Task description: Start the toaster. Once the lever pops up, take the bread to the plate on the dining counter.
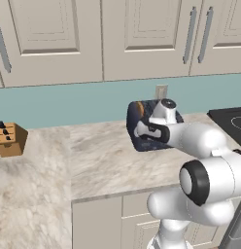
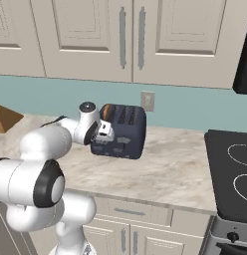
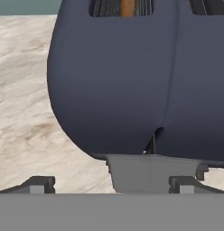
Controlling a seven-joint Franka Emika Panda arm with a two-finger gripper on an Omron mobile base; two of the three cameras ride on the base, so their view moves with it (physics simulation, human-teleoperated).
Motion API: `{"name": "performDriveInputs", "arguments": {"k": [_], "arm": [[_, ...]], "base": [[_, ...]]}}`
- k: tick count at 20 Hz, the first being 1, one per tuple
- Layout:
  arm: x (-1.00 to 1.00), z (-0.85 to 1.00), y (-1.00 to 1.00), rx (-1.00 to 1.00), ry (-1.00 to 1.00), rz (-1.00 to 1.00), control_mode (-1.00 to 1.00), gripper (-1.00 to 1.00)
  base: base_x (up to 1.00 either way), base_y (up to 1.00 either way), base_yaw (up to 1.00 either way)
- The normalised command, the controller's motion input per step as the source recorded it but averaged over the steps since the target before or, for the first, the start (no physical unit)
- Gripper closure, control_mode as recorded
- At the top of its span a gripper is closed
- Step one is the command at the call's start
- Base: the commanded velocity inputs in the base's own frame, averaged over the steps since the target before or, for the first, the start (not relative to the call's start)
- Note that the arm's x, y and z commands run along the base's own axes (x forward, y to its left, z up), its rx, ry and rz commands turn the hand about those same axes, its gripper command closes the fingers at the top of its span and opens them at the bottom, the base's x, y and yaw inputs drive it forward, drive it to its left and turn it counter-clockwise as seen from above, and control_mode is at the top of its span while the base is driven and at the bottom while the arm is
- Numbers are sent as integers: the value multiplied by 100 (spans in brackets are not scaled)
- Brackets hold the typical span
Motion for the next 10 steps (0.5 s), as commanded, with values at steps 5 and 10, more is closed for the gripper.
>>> {"name": "performDriveInputs", "arguments": {"k": [5,10], "arm": [[0,-27,0,0,0,0,-100,-100],[0,-34,0,0,0,0,-100,-100]], "base": [[0,0,0],[0,0,0]]}}
